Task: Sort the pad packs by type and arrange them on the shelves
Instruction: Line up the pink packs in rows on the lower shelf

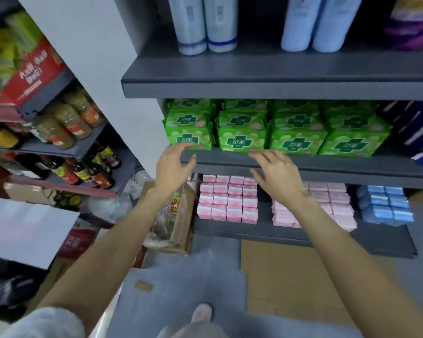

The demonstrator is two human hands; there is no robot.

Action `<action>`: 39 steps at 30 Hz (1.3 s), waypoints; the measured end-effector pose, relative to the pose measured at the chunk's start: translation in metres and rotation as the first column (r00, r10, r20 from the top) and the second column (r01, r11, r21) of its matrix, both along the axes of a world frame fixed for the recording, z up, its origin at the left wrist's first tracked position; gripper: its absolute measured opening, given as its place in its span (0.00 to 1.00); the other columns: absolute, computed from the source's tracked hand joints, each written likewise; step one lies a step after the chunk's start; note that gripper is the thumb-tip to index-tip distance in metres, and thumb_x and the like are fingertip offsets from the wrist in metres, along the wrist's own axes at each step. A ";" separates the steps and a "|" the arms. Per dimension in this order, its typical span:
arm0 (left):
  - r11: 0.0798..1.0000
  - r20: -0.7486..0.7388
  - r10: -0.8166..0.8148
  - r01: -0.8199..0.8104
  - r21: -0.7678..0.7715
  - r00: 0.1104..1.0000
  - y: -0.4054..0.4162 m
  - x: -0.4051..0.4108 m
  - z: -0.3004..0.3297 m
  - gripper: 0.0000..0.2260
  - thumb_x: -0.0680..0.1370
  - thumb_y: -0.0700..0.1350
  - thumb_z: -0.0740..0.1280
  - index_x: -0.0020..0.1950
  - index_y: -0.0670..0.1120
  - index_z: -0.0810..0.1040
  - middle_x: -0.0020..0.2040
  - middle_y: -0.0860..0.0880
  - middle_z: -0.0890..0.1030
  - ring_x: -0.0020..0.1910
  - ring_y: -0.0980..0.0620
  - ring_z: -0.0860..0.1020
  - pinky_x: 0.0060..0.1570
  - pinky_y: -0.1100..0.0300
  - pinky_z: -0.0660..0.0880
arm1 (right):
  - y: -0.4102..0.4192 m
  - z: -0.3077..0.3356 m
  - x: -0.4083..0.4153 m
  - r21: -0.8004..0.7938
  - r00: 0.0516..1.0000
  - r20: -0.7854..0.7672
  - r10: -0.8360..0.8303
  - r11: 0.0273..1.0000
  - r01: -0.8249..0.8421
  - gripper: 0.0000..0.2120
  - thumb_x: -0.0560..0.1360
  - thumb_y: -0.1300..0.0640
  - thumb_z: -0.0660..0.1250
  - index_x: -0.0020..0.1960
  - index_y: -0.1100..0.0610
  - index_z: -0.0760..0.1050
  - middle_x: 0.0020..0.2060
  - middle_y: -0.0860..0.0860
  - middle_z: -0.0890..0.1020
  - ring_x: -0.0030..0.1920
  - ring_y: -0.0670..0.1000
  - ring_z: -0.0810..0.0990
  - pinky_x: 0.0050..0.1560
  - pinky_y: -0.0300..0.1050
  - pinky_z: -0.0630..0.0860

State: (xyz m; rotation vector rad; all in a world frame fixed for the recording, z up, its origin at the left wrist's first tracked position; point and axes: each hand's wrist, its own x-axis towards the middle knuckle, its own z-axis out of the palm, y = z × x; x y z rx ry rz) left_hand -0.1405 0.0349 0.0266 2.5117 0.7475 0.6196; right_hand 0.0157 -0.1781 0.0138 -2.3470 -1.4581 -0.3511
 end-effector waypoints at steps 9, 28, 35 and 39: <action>0.969 -0.162 -0.046 0.083 0.231 0.986 0.112 0.051 -0.036 0.26 0.73 0.61 0.58 0.65 0.48 0.75 0.64 0.43 0.74 0.65 0.39 0.68 0.61 0.43 0.68 | 0.117 -0.021 0.025 -0.068 0.993 0.074 -0.091 0.993 0.096 0.26 0.64 0.59 0.77 0.61 0.56 0.77 0.51 0.59 0.80 0.51 0.62 0.78 0.49 0.55 0.76; 0.974 0.192 -0.058 0.013 0.225 0.980 0.159 0.111 -0.089 0.23 0.76 0.59 0.56 0.65 0.49 0.75 0.65 0.43 0.74 0.62 0.42 0.70 0.59 0.51 0.70 | 0.164 -0.072 0.069 -0.182 0.950 0.165 -0.265 0.938 0.294 0.27 0.77 0.35 0.53 0.74 0.38 0.57 0.71 0.60 0.65 0.70 0.67 0.60 0.69 0.72 0.50; 0.909 0.089 -0.040 0.073 -0.411 0.995 0.201 0.121 -0.078 0.31 0.74 0.66 0.62 0.74 0.56 0.62 0.69 0.50 0.72 0.65 0.51 0.71 0.63 0.61 0.64 | 0.187 -0.081 0.064 -0.064 0.954 0.155 -0.258 0.961 0.271 0.29 0.75 0.34 0.46 0.69 0.45 0.68 0.69 0.58 0.70 0.68 0.68 0.65 0.67 0.73 0.52; 0.897 0.090 -0.130 0.156 -0.413 0.987 0.194 0.136 -0.080 0.31 0.74 0.66 0.63 0.75 0.58 0.62 0.71 0.51 0.70 0.70 0.50 0.68 0.64 0.61 0.63 | 0.193 -0.085 0.063 -0.046 0.954 0.140 -0.265 0.961 0.274 0.30 0.74 0.34 0.46 0.69 0.46 0.69 0.68 0.57 0.71 0.67 0.68 0.66 0.67 0.73 0.53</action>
